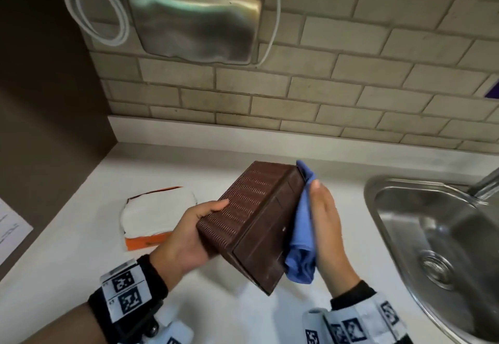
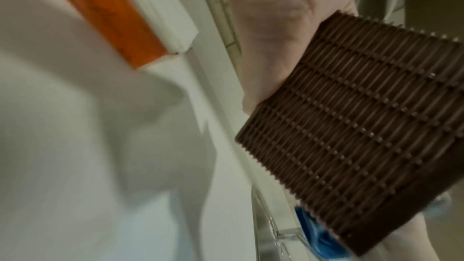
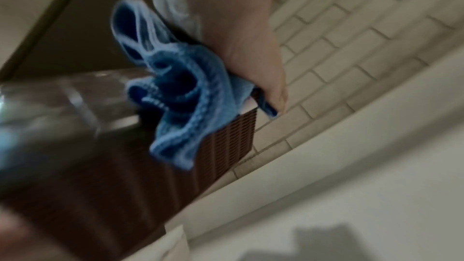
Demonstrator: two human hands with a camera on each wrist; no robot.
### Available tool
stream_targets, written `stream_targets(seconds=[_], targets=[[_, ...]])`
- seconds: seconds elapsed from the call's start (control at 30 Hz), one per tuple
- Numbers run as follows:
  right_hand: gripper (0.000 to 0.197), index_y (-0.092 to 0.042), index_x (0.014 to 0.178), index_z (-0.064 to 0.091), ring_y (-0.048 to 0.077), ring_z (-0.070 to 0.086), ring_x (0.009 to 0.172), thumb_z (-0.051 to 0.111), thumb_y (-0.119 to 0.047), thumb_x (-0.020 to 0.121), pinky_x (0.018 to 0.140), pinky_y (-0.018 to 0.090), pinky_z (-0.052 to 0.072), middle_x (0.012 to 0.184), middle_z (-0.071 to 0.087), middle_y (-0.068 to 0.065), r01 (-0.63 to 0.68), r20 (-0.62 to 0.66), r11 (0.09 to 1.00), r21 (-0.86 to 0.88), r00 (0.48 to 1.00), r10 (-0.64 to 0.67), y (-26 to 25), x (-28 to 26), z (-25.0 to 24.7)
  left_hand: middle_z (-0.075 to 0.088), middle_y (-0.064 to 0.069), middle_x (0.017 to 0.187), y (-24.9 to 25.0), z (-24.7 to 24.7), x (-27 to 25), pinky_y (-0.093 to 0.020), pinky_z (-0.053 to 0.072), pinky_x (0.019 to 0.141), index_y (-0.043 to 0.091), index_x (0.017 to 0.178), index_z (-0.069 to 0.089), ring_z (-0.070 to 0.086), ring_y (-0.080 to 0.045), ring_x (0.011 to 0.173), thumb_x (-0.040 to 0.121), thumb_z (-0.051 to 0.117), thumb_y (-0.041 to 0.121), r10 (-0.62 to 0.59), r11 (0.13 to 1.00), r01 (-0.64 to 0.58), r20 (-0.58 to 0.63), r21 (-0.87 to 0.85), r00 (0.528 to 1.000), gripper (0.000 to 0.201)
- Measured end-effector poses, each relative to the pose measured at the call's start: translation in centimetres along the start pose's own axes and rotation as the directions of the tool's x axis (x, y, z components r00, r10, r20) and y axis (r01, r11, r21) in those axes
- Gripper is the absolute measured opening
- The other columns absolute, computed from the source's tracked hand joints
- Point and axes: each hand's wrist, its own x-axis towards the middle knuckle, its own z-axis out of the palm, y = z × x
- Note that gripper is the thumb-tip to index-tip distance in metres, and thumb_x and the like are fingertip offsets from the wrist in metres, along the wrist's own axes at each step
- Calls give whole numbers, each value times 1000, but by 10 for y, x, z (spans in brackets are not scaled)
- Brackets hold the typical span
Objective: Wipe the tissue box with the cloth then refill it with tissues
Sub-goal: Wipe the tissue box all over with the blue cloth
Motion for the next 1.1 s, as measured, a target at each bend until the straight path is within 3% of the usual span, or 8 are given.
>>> stream_targets(seconds=[0.17,0.27,0.4,0.53,0.7,0.9,1.03,1.1], targets=[[61,-44,148,12,-14,2,139,25,-60,90,113,19,14,154,10,-30,163,69,888,-430,987,-147,18,-24,20,74,-11,104,-11,-6,5,-35,53,90,8,107,72,70,-26,93,86,50,29,-53,989,52,-2,-142,999,37],[54,-38,149,10,-1,2,145,21,-46,97,120,36,13,157,6,-25,331,251,794,-510,940,-231,17,-49,41,74,-13,105,-15,-9,8,-36,58,82,6,107,72,71,-26,94,92,41,32,-55,975,62,40,-212,998,43],[48,-33,150,15,5,7,146,23,-34,102,119,37,8,158,10,-19,500,435,723,-477,849,-299,10,-62,49,73,-13,107,-17,-13,5,-35,57,82,7,110,71,70,-25,96,88,44,34,-67,972,81,67,-221,995,45],[46,-34,148,20,-5,8,143,29,-30,103,121,41,11,155,16,-23,286,368,900,-330,917,-157,23,-29,30,57,-13,136,-19,-22,8,-40,39,108,8,134,53,55,-28,124,90,47,34,-52,969,71,86,-237,995,51],[44,-47,142,17,-7,11,141,31,-39,100,120,29,13,154,17,-23,9,177,964,-265,983,39,29,-6,24,71,-12,115,-18,-20,13,-40,52,95,9,117,68,67,-28,105,87,54,28,-26,971,37,49,-235,998,38],[47,-41,147,18,6,6,147,27,-41,101,119,23,10,156,11,-26,347,362,853,-390,909,-205,20,-46,39,71,-14,113,-14,-20,15,-39,58,84,6,111,71,70,-27,99,90,44,32,6,965,19,96,-261,995,43],[45,-37,146,27,-4,16,142,33,-28,102,110,5,12,155,21,-19,319,375,864,-389,912,-167,34,-26,23,65,-14,125,-19,-28,18,-42,50,99,7,122,64,63,-28,113,94,40,34,17,958,4,72,-286,997,45],[44,-33,145,33,-2,24,138,37,-24,102,103,-2,12,154,28,-11,261,311,829,-495,944,-111,49,-9,11,73,-12,107,-21,-31,19,-41,56,88,8,105,73,70,-26,99,94,42,31,21,954,-9,37,-299,999,40]])
